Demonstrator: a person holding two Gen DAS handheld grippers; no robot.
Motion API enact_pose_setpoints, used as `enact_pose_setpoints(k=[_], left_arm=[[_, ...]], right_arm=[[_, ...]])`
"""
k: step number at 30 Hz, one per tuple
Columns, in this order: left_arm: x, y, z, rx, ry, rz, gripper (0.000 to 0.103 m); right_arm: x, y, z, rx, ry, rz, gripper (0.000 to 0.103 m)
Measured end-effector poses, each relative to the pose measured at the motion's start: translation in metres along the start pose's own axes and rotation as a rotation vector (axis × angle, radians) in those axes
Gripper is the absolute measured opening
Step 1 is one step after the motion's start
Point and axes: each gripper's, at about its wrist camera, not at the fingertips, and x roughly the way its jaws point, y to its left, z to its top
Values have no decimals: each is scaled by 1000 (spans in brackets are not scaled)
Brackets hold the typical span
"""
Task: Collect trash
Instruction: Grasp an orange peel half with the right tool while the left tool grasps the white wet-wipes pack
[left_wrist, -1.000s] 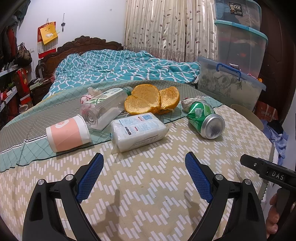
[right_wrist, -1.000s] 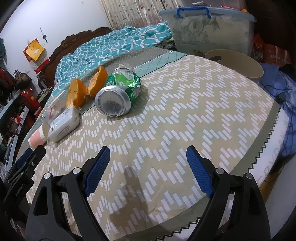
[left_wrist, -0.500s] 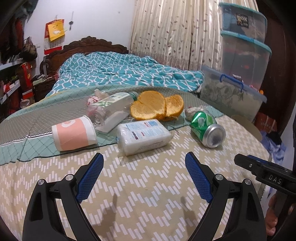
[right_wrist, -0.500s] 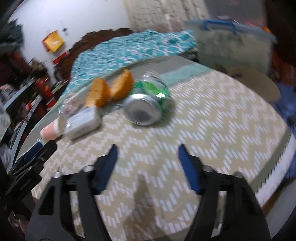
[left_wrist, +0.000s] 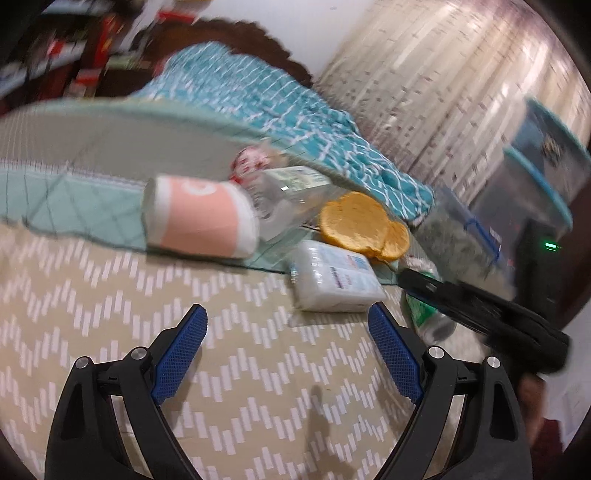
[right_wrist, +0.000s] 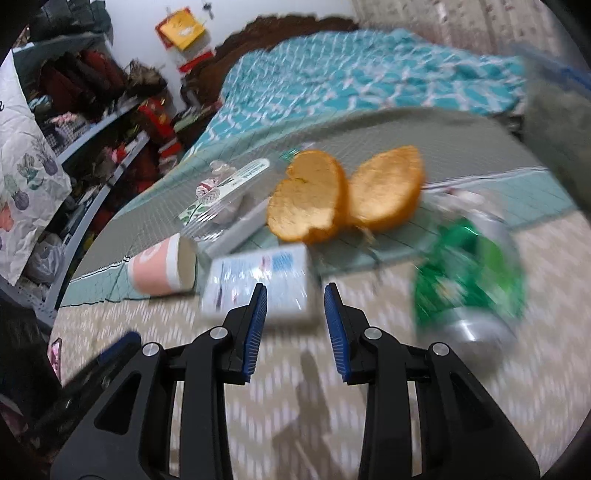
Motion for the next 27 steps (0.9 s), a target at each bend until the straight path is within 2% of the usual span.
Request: enact_pose_setpoints(k=[3,5,6,8,9,10,11,13,14,15,17,19,21,22,24,25,27], left_arm=[[1,13,2,-68,15,-23,83],[-1,16,1,-89,14,-33,83],[-1,19,5,-93,17,-38,83],[-5,20,4,-98,18,-54,83],[-7,21,3,-101,12,-60,83],[-9,21,3,-101,4,-62,83],[-10,20,2,-100,-1,-61,83],[-10,18,2,-89,1,-47,84],[-6,14,2,-82,9,-37,84],[-4,14,4,-73,18,-29,84],[0,6,5,-43,34,8,85],[4,1,8,-30,46,29,87],[10,-9,13,-21,72,41,90],[13,-13,16,-11,83,55,90],[24,-25,22,32,108,102,91],[31,-32,23,55,114,136,91],[44,-35,23,69,143,168,91]], right_arm=[[27,-2,13,20,65,38,35],[33,0,7,11,107,94,36],[29,7,-1,-24,137,137,37],[20,21,-20,-77,255,321,35],[6,27,-29,-112,261,371,35],[-5,31,-32,-153,233,351,35],[-24,34,-30,-219,153,280,37],[-40,30,-12,-254,31,154,37],[-43,25,1,-245,-15,93,41],[-44,20,12,-231,-50,54,48],[-41,14,35,-227,-129,-21,85],[-15,14,62,-288,-130,-139,88],[11,9,81,-275,-59,-164,84],[29,2,92,-225,3,-147,75],[51,-15,103,-112,111,-93,50],[57,-25,103,-48,162,-46,24],[51,-34,96,-5,166,3,20]])
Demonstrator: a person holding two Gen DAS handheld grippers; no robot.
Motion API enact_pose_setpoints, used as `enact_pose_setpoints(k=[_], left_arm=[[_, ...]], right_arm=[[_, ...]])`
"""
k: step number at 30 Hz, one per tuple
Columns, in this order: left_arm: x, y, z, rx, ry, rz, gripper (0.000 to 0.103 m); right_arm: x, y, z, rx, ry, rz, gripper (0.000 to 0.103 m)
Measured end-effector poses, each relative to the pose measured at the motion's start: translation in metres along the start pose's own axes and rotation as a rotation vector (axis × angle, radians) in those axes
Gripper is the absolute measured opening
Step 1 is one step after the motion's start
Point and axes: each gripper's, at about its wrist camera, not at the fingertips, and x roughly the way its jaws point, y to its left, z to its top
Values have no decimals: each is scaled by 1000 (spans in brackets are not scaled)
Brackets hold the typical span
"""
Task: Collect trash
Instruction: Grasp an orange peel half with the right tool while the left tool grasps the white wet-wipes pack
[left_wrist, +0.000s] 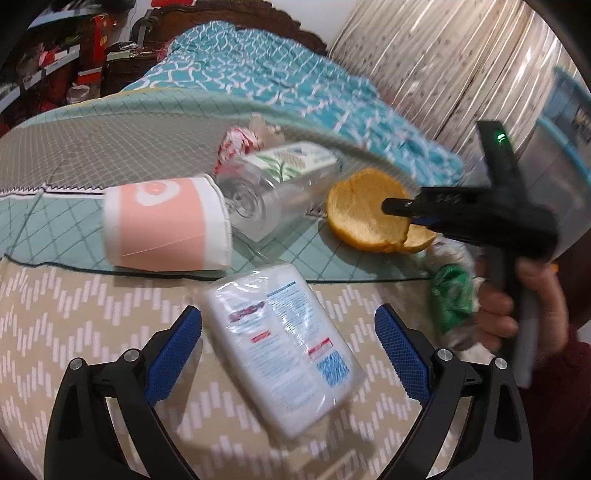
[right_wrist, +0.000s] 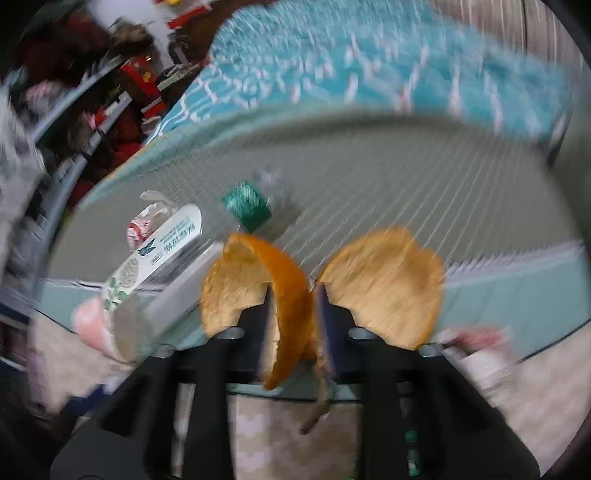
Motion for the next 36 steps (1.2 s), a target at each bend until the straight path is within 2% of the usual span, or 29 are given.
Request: enact_pose_setpoints(k=[2,3,5,7,10,13,15,16,18,19,23,28,29,36], left_arm=[[10,-3,-3,9,24,33,86],[14,-3,-4,16,32,45,72],[11,-5,-11,57,24,56,68],[4,-2,-20,73,32,24,66],[-11,1,-37,96,48,-14,65],[-22,0,-51,128,71,-49,66],[-30,-1,-62,156,86,-65,66],[-33,-2,-67,165,89,-65,67],[-35,-4,-71,173,91,-63,68],[-36,-4,-73,176,90,-58,68],[-39,-5,-75,168,89,-46,72],[-40,-9,-73,161,86,-39,82],[-40,-9,-73,164,87,-37,82],[-33,-15,-73,178,105,-13,83]], right_arm=[[-19,0,-24,-1,-19,47,19],[-29,2,-36,-7,-30,63,18],[-56,1,-69,-21,-57,109,15],[-79,1,-111,-36,-76,122,15],[-99,-2,-160,-62,-96,72,15],[-106,-8,-196,-66,-109,4,19],[-110,-14,-210,-44,-129,0,20],[-113,-18,-217,-22,-144,16,26],[-119,-24,-226,16,-197,25,64],[-125,-26,-232,32,-251,14,88],[-130,-19,-238,-7,-286,15,88],[-121,0,-246,-170,-284,-124,95],[-118,0,-247,-178,-276,-141,96],[-99,-11,-240,-116,-221,-115,96]])
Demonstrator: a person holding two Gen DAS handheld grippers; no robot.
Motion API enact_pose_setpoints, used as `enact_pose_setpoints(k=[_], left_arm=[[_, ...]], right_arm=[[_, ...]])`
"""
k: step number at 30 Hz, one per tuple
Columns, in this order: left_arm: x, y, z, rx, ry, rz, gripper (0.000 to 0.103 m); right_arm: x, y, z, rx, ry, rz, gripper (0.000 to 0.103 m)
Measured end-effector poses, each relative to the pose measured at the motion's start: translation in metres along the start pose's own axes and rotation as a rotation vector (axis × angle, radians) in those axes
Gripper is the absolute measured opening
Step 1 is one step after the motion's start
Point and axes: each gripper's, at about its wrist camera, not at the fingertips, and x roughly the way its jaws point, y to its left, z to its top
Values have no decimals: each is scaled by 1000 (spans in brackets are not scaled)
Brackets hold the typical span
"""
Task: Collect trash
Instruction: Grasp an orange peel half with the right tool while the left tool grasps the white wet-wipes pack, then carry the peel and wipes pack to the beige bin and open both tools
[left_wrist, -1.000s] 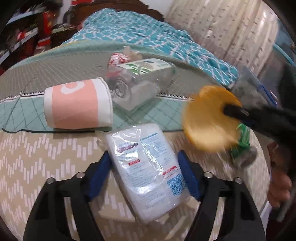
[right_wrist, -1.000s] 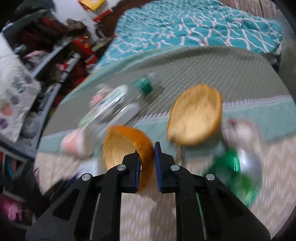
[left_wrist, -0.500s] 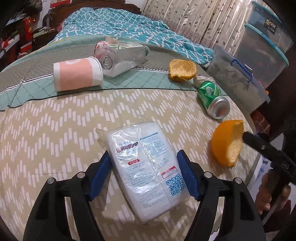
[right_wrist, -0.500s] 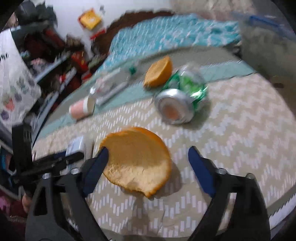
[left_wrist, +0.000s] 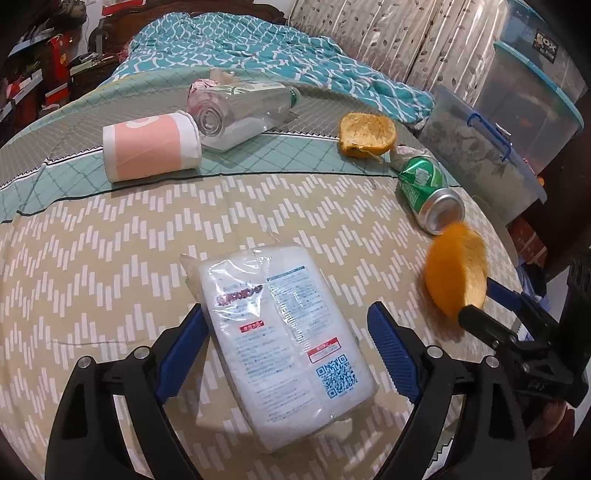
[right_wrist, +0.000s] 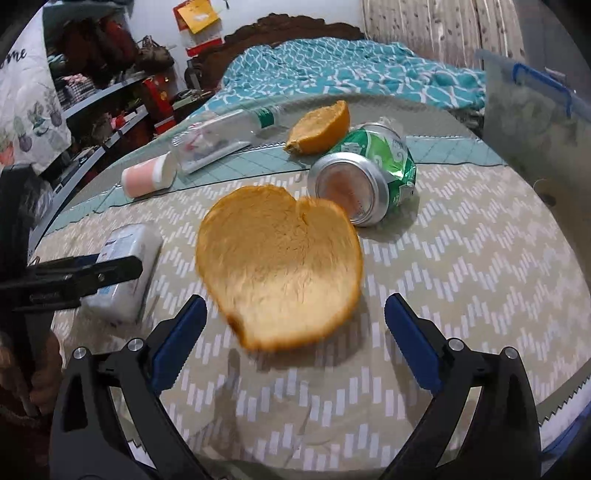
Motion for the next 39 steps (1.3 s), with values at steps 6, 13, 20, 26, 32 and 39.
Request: enact_pose_setpoints(k=[6,13,20,26,32,39], left_arm=[[3,-4,-1,11,7,18,83],[1,-4,-2,21,-3,22,78],[-3,-12,2,46,4,-61,63],[4,-52,12,116,41,-174,63],[34,-131,30,254,129,-284,63],[80,-239,61,409,198,-396,64]], right_arm=[[11,15,2,-53,8,-17,96],[17,21,2,-64,0,-65,79],[-7,5,2,-2,-46,-13,43],[-33,-32,-9,118,-113,-23,41],[-54,-94,-22,255,-178,-61,41],[-76,-188,-22,427,-251,-109,41]])
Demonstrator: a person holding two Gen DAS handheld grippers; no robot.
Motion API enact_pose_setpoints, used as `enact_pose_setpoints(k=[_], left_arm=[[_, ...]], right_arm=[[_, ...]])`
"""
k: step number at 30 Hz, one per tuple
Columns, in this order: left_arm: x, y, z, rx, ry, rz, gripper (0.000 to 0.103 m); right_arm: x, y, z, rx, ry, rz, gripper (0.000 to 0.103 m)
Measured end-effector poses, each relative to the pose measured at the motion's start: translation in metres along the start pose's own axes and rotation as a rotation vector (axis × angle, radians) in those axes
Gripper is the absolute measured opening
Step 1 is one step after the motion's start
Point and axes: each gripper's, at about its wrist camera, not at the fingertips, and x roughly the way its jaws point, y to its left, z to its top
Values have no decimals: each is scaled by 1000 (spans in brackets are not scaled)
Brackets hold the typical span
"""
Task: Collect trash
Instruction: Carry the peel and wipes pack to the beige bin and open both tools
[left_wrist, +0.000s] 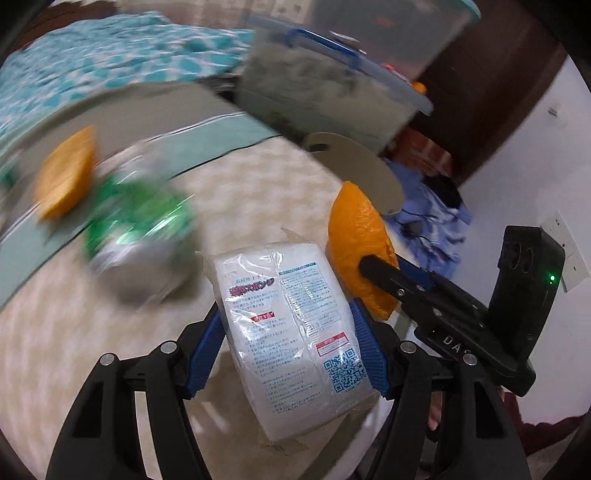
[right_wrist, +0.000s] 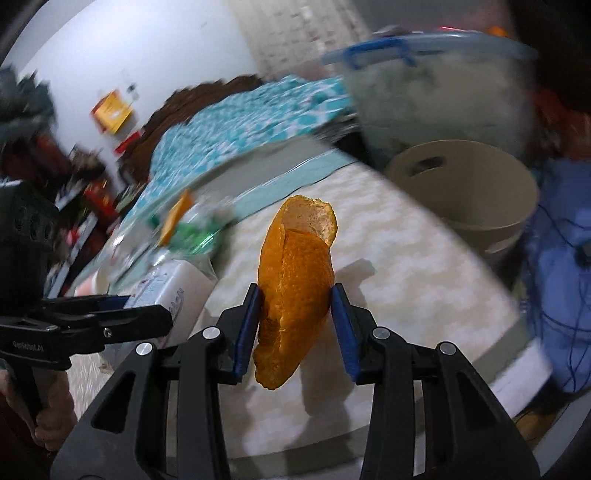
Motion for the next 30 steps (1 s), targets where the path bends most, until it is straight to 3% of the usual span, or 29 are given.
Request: enact_pose_setpoints(k=[9,10,13,14,16,20,23,27,30], left_arm=[[108,-52,118,64,75,-90,67],[120,-58,128,72,77,-88,68],[151,-72,151,105,87,-54,78],[160,-76,157,115,93,-17,85],[169,-77,165,113,98,19,85],[147,-72,166,79,52,-29,85],[111,-62,153,69,-4,-55,85],[59,-35,117,28,-46,-90,85],[14,1,86,-33,-90,-64,85]], right_arm=[[14,-121,74,240,-65,-77,41],[19,-130,79,265,-64,-78,44],[28,-154,91,337,-77,-70,66],[26,-159,93,356,-93,-85,68],[17,-163,95,361,-131,-102,67],[-5,-152,96,324,-197,-121,67],[-8,-139,92,302,-197,-78,66],[19,-100,86,251,-85,49,55],[53,-55,80,179,29,134,42]])
